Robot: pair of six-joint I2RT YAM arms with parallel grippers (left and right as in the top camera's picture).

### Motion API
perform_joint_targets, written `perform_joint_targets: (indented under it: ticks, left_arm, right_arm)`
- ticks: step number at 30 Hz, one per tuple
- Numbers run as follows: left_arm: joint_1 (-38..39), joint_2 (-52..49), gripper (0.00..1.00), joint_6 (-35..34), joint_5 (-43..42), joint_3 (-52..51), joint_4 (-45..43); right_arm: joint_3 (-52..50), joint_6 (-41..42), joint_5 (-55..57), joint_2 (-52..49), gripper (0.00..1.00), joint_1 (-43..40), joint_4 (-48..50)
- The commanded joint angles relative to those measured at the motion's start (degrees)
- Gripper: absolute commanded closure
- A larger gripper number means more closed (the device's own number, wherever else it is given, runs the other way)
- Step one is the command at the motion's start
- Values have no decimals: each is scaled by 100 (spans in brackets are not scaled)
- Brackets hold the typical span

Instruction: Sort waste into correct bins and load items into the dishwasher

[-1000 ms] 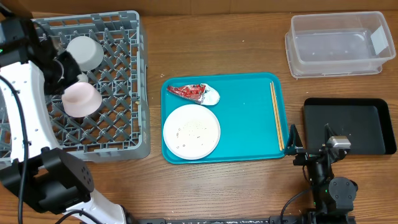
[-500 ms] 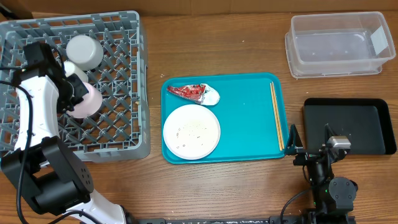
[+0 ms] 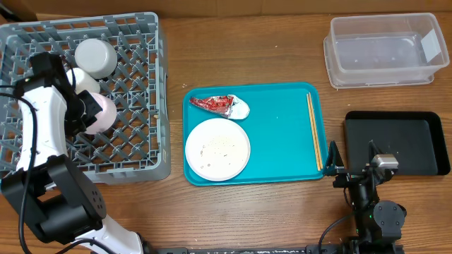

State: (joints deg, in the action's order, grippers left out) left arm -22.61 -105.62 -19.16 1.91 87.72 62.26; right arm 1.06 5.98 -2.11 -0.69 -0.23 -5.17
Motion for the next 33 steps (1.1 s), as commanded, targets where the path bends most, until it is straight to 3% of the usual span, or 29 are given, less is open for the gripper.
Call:
perform_joint_targets:
  ticks: [1,8,11,13,14,17,22,29,33]
  left_arm:
    - [-9,304,96,-122,-313,520,201]
    - [-9,769,96,-120,-1458,785,238]
    - [22,946,95,-120,-2396,785,131]
    - [98,957,70,-116,-3220,785,116]
    - [160,942,63,-76,-3580,778,120]
    - [509,901,57,315,-4251,754,116]
    - [1534,787,48,809,-4168,754,61]
    - [3445,315,40,798,-2660,754,-535]
    - [4197,-48,43,723,-1985,754,-756]
  right_arm:
    - [-59,20,55,13,0,17,35]
    - [-59,20,55,13,0,17,37]
    - [-59,20,55,13,0,17,35]
    - [-59,20,55,13,0,17,37]
    - [-59,20,55,13,0,17,35]
    - [-59,20,55,13,0,17,37]
    - [-59,20,55,13,0,17,37]
    - [-59,20,55,13,0,17,35]
    - [-59,20,55,13,0,17,35]
